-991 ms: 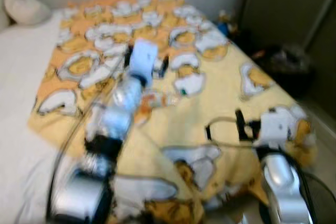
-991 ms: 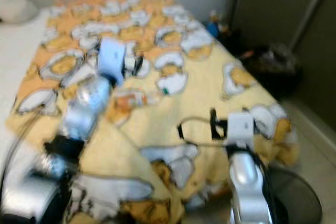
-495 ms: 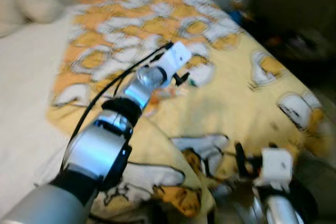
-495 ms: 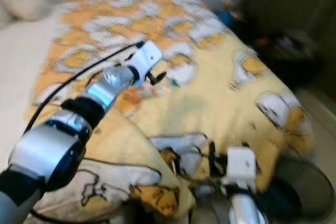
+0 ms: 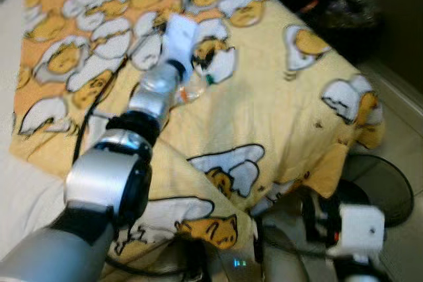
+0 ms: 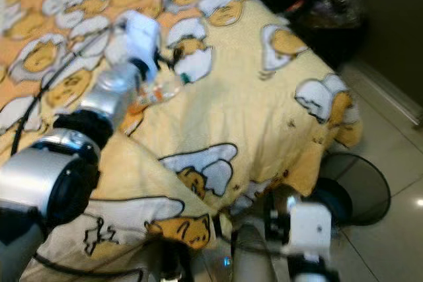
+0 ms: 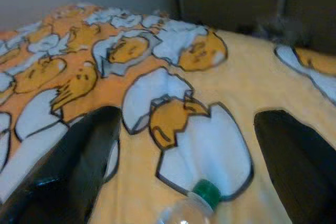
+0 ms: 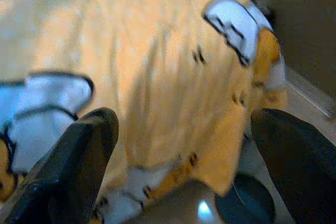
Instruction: Clean up the room
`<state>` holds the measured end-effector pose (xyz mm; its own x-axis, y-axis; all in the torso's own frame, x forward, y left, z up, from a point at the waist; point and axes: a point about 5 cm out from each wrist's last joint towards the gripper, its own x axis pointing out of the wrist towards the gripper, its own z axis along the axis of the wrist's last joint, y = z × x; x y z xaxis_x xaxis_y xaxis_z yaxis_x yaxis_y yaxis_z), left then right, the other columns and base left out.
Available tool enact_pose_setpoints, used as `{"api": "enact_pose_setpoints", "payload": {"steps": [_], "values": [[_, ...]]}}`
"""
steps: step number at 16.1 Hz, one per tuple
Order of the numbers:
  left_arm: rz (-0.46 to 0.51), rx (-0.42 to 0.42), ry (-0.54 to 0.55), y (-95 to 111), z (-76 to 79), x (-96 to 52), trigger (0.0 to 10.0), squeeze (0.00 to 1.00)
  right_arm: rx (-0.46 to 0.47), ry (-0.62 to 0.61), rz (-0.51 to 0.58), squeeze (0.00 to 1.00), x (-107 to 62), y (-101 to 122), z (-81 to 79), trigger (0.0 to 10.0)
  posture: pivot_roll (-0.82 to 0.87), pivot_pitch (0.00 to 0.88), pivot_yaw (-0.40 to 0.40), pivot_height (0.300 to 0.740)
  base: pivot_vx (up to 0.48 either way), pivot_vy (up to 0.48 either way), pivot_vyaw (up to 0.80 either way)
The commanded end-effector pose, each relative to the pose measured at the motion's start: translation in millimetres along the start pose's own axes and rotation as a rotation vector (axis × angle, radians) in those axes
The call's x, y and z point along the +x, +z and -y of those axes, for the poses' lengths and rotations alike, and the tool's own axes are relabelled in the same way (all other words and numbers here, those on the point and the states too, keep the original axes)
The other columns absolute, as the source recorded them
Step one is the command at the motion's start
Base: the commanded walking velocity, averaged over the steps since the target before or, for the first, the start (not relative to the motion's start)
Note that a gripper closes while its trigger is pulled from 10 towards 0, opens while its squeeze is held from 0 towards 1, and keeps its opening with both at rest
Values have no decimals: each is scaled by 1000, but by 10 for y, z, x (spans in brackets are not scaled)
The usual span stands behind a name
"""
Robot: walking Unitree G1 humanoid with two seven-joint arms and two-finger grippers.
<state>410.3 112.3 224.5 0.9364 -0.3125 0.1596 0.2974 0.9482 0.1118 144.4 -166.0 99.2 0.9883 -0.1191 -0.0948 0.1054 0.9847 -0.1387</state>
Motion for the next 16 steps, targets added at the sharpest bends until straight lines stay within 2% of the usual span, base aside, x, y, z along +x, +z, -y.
{"api": "enact_pose_setpoints", "payload": {"steps": [1, 2, 3, 5, 6, 7, 8, 9, 10, 11, 13, 14, 16], "values": [[102, -81, 11, -23, -70, -193, 10000, 0, 9, 0, 16, 0, 65, 63, 32, 10000, -334, 208, 137, 697, 0, 0, 0], [111, -67, 42, -82, -83, -396, 10000, 0, 20, 10, 38, 0, 163, 95, 29, 10000, -299, 190, 129, 697, 0, 0, 0], [91, -61, 94, -173, -22, -646, 10000, 0, 19, 32, 54, 0, 324, 103, 10, 10000, -249, 153, 112, 697, 0, 0, 444], [21, -106, 199, -432, 77, -1083, 10000, 0, 33, 62, 92, 0, 597, 158, -39, 10000, -186, 82, 79, 697, 0, 0, 762], [4, -107, 211, -494, 114, -1166, 10000, 0, 35, 66, 103, 0, 653, 173, -45, 10000, -179, 71, 74, 697, 0, 0, 750], [-36, -102, 230, -607, 205, -1293, 10000, 0, 46, 72, 116, 0, 789, 207, -54, 10000, -153, 36, 57, 697, 0, 0, 731], [-59, -111, 244, -639, 326, -1345, 10000, 0, 66, 85, 128, 0, 946, 250, -65, 10000, -114, 0, 35, 697, 0, 0, 688], [-70, -90, 255, -595, 373, -1323, 10000, 0, 79, 93, 128, 51, 1068, 265, -78, 10000, -104, 0, 32, 697, 0, 0, 656], [-65, -67, 264, -540, 359, -1237, 10000, 0, 82, 100, 128, 71, 1182, 278, -91, 10000, -90, 0, 28, 697, 0, 0, 650], [-47, -39, 284, -475, 295, -1164, 10000, 0, 78, 110, 144, 39, 1304, 317, -123, 10000, -85, 0, 26, 697, 0, 0, 531], [-55, -32, 280, -492, 291, -1168, 10000, 0, 89, 108, 146, 12, 1363, 322, -142, 10000, -93, 0, 27, 697, 0, 0, 0], [-53, -23, 244, -479, 388, -1168, 10000, 0, 82, 115, 155, 12, 1369, 332, -158, 10000, -106, 0, 33, 697, 0, 0, 0], [-49, -44, 234, -453, 433, -1128, 10000, 0, 80, 114, 157, 4, 1405, 308, -140, 10000, -123, 0, 41, 697, 240, 0, 0]]}}
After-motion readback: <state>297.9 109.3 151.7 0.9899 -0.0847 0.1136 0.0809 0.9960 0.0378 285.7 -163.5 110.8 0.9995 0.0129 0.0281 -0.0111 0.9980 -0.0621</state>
